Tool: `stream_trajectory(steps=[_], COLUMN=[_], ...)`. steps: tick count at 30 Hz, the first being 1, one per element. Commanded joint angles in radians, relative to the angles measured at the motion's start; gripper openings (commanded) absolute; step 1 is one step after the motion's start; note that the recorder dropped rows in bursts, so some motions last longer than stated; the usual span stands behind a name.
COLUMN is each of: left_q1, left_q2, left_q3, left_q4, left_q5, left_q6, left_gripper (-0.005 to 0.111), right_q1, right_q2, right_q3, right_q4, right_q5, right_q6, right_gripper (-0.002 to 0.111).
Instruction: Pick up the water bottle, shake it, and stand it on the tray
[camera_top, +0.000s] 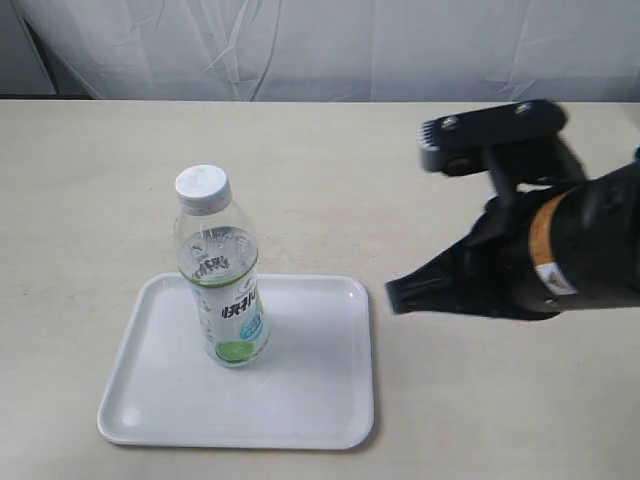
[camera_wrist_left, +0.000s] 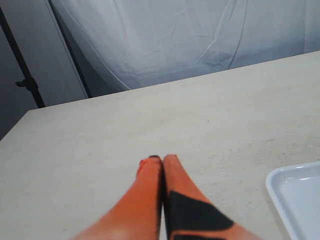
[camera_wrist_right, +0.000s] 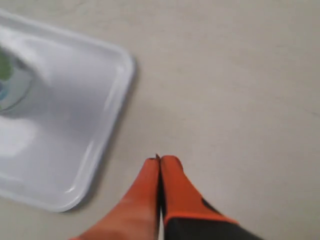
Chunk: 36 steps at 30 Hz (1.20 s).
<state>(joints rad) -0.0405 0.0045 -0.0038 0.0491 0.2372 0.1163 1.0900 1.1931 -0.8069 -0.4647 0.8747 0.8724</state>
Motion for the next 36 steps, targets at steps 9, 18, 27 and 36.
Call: stream_trajectory(steps=[9,18,27,36], left_q1=[0.0,0.0,0.0,0.0], left_q2=[-0.005,-0.005,-0.005,-0.005], left_q3=[0.004,0.004,0.004,0.004], left_q4=[-0.003,-0.003,-0.003,-0.003], left_q5=[0.002,0.002,0.002,0.002], left_q6=[-0.003,-0.003,-0.001,-0.003], left_gripper=[0.0,0.0,0.0,0.0], right_q1=[0.0,0.0,-0.17,-0.573], right_q2=[-0.175,-0.175,-0.438,-0.816], right_q3=[0.005,0.005,0.162,0.513], right_q4=[-0.049,-0.078,-0.107,-0.019], right_q5=[0.207,0.189,-0.174,-0.537], right_q6=[0.103,0.086,0.088,0.088], right_gripper=[0.0,0.0,0.0,0.0])
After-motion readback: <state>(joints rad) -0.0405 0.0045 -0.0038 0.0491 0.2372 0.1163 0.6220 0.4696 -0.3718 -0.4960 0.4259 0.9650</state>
